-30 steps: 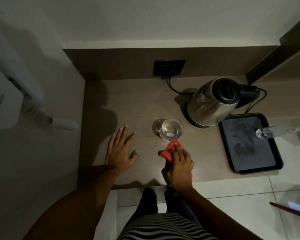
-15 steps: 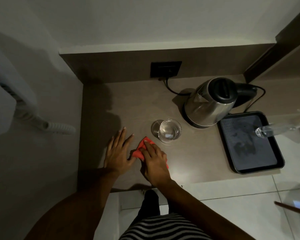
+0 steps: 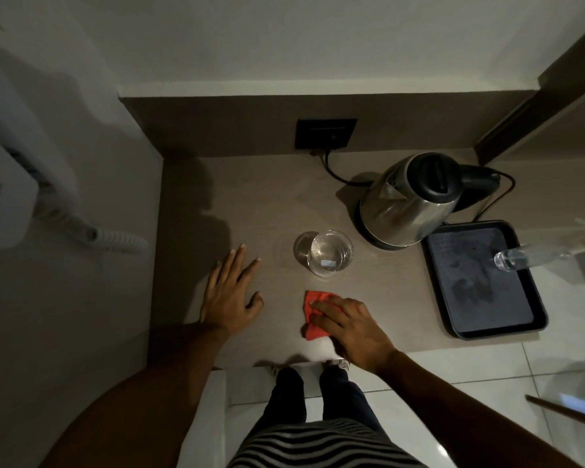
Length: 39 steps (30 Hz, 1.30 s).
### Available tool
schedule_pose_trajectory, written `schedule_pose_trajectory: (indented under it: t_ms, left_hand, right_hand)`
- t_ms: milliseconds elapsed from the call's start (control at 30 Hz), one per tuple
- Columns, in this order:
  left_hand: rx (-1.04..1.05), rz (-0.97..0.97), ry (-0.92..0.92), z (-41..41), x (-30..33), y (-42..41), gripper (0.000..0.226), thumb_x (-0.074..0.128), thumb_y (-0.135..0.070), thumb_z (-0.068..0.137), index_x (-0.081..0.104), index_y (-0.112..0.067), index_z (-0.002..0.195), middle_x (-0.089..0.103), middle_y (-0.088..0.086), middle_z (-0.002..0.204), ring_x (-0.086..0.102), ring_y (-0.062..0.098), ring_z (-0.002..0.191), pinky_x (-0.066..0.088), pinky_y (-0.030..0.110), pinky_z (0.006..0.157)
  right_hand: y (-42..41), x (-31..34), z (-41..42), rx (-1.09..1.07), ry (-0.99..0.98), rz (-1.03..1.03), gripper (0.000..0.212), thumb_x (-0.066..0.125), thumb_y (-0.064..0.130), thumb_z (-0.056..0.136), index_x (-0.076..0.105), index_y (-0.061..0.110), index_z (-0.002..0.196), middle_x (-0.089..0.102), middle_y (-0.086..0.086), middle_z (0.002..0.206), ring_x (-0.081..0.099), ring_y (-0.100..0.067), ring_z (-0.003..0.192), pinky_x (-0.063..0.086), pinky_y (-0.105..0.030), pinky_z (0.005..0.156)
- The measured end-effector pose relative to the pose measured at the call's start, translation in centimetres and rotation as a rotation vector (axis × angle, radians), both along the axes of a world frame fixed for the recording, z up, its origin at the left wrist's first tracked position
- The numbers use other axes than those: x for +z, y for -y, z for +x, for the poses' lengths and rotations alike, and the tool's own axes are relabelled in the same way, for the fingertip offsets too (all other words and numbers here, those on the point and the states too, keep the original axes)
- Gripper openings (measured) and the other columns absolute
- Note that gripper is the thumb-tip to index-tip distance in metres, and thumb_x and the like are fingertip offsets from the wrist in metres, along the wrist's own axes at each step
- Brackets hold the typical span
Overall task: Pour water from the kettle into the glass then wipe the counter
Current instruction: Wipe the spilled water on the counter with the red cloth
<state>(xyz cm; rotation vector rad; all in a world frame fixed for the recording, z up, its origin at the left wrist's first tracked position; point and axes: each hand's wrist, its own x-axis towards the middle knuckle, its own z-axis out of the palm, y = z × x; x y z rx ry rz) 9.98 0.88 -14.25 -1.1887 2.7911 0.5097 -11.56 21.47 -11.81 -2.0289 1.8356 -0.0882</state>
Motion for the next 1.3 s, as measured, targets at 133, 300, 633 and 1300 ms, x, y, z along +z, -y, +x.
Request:
schedule_pose_trajectory:
  t_ms: [133, 300, 633, 1300]
  left_hand:
    - [0.001, 0.001, 0.000, 0.1, -0.2, -0.1, 0.077, 0.034, -0.054, 0.084, 0.023, -0.032, 0.157, 0.008, 0.003, 0.171, 0.006, 0.022, 0.158, 0.016, 0.048, 0.126]
    - [0.000, -0.028, 0.052, 0.1, -0.7, -0.1, 0.078, 0.035, -0.055, 0.083, 0.022, -0.032, 0.156, 0.009, 0.004, 0.170, 0.007, 0.022, 0.157, 0.017, 0.048, 0.125]
    - [-0.045, -0.029, 0.054, -0.3, -0.5, -0.4, 0.083, 0.034, -0.070, 0.086, 0.024, -0.027, 0.156, 0.011, 0.007, 0.170, 0.009, 0.027, 0.157, 0.015, 0.053, 0.124]
    - [-0.072, -0.021, 0.254, -1.1, 0.9, -0.7, 0.091, 0.001, -0.081, 0.084, -0.005, -0.028, 0.157, -0.013, 0.009, 0.169, -0.006, 0.030, 0.157, 0.005, 0.052, 0.125]
  right_hand:
    - [-1.7, 0.7, -4.5, -0.016, -0.092, -0.036, 0.064, 0.078, 0.016, 0.067, 0.057, 0.025, 0.127, 0.058, -0.002, 0.137, 0.053, -0.030, 0.123, 0.047, -0.047, 0.091]
    - [-0.8, 2.9, -8.4, -0.259, -0.160, 0.052, 0.058, 0.083, 0.019, 0.070, 0.063, 0.016, 0.124, 0.062, -0.014, 0.131, 0.059, -0.045, 0.113, 0.052, -0.056, 0.080]
    - [-6.0, 4.7, -15.5, -0.912, -0.031, -0.147, 0.069, 0.066, -0.001, 0.082, 0.042, 0.017, 0.145, 0.038, -0.014, 0.153, 0.034, -0.043, 0.135, 0.029, -0.065, 0.108]
    - [-7.7, 2.2, -15.5, -1.089, -0.073, 0.234, 0.096, 0.014, 0.077, 0.080, -0.007, 0.022, 0.155, -0.018, -0.002, 0.162, -0.015, -0.022, 0.148, 0.002, -0.061, 0.115]
